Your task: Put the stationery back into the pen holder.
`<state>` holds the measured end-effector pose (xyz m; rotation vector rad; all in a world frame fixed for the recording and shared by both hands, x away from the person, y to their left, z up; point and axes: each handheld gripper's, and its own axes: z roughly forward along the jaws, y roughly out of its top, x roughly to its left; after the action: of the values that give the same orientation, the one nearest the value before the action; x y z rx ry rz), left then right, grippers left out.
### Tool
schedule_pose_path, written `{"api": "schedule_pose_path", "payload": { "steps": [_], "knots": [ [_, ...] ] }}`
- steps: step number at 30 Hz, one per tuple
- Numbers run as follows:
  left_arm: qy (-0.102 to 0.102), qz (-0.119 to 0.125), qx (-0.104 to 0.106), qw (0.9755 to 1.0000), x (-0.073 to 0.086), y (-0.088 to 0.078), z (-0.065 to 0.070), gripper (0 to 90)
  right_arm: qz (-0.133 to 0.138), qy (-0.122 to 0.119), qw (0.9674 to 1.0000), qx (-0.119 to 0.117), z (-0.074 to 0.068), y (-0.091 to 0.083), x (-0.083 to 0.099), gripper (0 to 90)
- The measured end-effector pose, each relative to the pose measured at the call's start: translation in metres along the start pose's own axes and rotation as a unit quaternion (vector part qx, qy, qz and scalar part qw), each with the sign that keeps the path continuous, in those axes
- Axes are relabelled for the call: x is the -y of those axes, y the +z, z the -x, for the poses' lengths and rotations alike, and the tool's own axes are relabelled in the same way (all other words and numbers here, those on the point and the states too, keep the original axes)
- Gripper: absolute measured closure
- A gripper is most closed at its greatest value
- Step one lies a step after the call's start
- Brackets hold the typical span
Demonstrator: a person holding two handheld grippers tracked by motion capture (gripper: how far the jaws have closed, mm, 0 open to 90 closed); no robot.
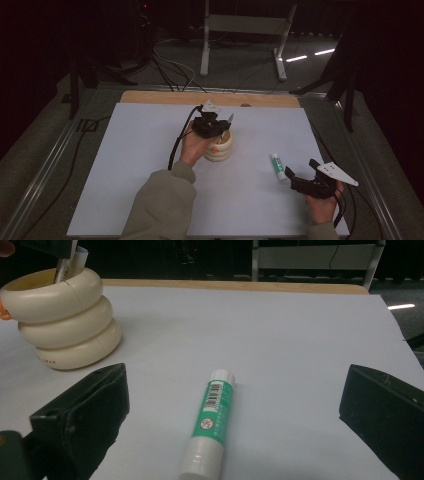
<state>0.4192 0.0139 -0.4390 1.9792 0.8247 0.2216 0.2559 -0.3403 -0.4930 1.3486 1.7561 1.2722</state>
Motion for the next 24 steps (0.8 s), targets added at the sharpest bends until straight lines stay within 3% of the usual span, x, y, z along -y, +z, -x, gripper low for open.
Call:
{"api": "schedule_pose_path", "payload": {
  "steps": [10, 22, 24],
  "knots": [
    [0.004, -0.023, 0.001, 0.9997, 0.01, 0.001, 0.0, 79.8, 0.001, 0.0, 1.0, 0.001, 0.0, 0.0, 0.0, 0.0],
    [0.003, -0.035, 0.001, 0.9994, 0.019, 0.001, -0.001, 79.6, 0.0, 0.0, 1.0, 0.001, 0.0, 0.0, 0.0, 0.0],
    [0.002, -0.032, 0.003, 0.9995, 0.019, 0.0, 0.0, 76.1, 0.0, -0.001, 1.0, 0.001, 0.0, 0.0, 0.0, 0.0]
  ]
}}
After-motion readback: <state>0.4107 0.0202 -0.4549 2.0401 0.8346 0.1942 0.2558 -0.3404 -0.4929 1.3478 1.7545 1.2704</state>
